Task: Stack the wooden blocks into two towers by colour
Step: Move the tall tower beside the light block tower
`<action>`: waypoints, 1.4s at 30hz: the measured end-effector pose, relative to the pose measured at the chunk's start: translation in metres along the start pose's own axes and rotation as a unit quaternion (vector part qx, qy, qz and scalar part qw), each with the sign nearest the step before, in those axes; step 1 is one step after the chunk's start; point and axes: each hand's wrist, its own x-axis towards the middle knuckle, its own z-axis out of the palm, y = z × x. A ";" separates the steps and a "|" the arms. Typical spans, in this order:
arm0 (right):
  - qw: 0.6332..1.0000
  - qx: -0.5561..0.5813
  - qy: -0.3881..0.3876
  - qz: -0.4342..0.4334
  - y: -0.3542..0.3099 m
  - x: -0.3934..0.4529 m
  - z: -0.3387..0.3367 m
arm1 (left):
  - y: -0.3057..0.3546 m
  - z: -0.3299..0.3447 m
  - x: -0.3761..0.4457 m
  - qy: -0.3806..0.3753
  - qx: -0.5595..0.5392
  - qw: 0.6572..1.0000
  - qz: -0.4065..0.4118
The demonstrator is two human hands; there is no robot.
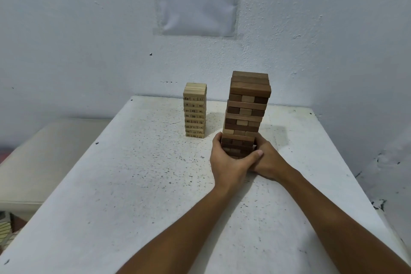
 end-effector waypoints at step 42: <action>1.000 -0.001 -0.011 -0.011 0.016 0.090 -0.020 | -0.011 0.018 0.083 -0.005 0.024 1.000 -0.001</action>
